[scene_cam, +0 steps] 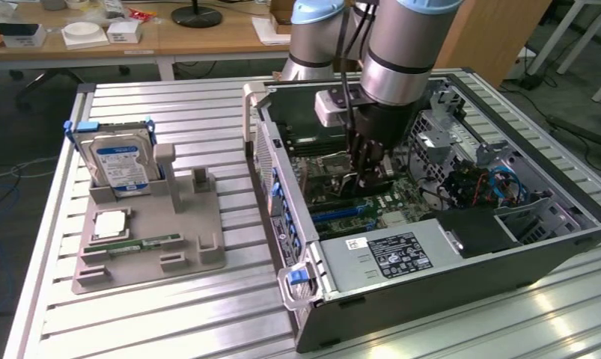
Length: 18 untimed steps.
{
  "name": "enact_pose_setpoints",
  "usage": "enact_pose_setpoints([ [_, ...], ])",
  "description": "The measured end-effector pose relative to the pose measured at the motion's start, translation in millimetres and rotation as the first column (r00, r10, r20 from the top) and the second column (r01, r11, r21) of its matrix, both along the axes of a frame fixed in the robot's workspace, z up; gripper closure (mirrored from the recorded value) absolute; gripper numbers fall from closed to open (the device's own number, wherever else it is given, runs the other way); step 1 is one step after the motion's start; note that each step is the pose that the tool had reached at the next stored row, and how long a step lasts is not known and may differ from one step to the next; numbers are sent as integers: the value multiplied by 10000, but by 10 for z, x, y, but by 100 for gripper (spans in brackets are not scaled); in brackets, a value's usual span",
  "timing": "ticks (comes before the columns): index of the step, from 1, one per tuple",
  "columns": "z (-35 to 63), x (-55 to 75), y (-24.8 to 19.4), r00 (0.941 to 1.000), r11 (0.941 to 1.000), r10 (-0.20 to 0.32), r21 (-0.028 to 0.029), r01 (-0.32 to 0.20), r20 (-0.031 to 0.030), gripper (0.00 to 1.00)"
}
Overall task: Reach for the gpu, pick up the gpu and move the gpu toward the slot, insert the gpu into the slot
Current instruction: 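Insert the gpu into the slot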
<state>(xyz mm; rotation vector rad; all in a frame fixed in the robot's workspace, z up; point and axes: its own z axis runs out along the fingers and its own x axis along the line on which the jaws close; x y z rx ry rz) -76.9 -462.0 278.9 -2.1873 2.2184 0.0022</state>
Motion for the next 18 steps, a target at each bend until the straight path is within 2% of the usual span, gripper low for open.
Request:
enact_pose_setpoints([
  [18, -152, -68, -9, 10000, 10000, 1, 0, -1, 1, 74],
])
